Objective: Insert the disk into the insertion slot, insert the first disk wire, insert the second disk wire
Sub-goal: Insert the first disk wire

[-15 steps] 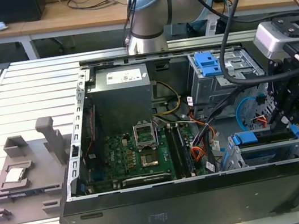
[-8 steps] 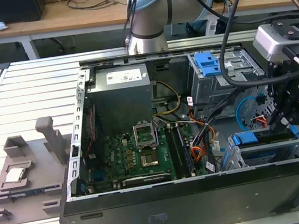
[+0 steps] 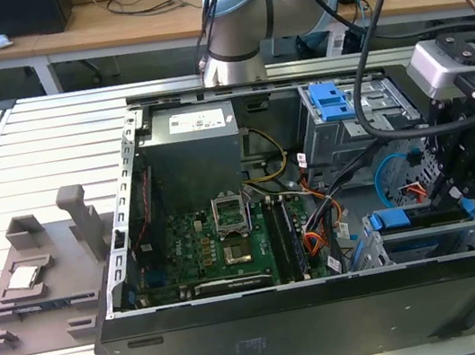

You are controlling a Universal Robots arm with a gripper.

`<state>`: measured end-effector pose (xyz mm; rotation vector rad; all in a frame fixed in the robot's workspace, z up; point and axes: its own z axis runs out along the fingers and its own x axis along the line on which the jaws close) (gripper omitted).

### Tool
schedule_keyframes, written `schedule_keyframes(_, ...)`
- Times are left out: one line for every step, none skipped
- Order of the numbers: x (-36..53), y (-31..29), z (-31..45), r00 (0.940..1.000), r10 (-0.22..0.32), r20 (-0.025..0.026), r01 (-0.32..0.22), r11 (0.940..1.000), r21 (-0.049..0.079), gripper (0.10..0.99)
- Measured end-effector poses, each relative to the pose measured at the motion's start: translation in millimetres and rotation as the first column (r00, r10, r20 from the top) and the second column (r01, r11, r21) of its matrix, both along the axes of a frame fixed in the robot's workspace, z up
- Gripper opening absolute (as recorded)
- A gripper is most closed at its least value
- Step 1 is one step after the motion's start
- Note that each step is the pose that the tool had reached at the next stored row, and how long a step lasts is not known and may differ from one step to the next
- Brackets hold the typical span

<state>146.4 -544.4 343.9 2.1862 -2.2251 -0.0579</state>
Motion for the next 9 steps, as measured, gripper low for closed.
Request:
schedule_keyframes(0.0, -0.1, -0.3, 1.0000, 0.000, 0.0000, 0.000, 1.0000, 0.000, 0.165)
schedule_keyframes(0.1, -0.2, -0.8, 1.0000, 0.000, 0.0000, 0.000, 1.0000, 0.001, 0.165)
schedule_keyframes(0.1, -0.4, -1.6, 1.0000, 0.000, 0.0000, 0.000, 1.0000, 0.001, 0.165)
schedule_keyframes(0.1, -0.6, -3.0, 1.0000, 0.000, 0.0000, 0.000, 1.0000, 0.002, 0.165)
schedule_keyframes(0.1, -0.8, -4.2, 1.0000, 0.000, 0.0001, 0.000, 1.0000, 0.001, 0.165)
schedule_keyframes(0.1, -0.9, -5.1, 1.0000, 0.000, 0.0001, 0.000, 1.0000, 0.002, 0.165)
schedule_keyframes(0.2, -0.9, -5.7, 1.0000, 0.000, 0.0001, 0.000, 1.0000, 0.002, 0.165)
schedule_keyframes(0.6, -1.0, -6.3, 1.0000, 0.000, 0.0001, 0.000, 1.0000, 0.002, 0.165)
schedule_keyframes(1.2, -0.9, -6.9, 1.0000, 0.000, 0.0000, 0.000, 1.0000, 0.002, 0.165)
